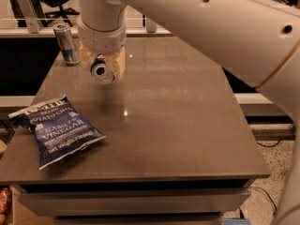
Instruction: Move pepsi can near blue chip bag
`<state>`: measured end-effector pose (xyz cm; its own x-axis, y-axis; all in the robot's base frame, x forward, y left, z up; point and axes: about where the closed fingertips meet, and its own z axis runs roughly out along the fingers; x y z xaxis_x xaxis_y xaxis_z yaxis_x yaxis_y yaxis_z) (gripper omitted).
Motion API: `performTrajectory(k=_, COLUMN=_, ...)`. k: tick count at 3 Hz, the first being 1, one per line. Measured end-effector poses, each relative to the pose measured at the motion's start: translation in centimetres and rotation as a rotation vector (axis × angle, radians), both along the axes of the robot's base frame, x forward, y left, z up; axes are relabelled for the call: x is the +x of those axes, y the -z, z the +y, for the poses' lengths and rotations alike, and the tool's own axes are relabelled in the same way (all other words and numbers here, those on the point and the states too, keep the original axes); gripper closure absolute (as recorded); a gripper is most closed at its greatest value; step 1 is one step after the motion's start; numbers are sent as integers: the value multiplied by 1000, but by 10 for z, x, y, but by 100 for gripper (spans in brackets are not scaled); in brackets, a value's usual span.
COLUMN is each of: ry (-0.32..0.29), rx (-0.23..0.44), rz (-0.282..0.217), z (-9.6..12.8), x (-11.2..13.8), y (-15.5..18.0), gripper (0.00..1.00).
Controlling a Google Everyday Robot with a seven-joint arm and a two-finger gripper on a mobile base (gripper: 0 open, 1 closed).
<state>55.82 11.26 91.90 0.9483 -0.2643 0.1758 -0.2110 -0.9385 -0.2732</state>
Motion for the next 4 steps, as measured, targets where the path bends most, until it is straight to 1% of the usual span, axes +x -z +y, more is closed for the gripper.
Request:
performTrajectory(k=2, ry=-20, rx=69, rz=62, z=33, x=-37, y=10, gripper=100)
performTrajectory(k=3, ry=-28, rx=92, rz=103, z=42, x=-55, y=20, gripper=100)
performTrajectory(k=4, ry=-32, rx=104, rz=139, z=46, x=-71, y=29, gripper=100)
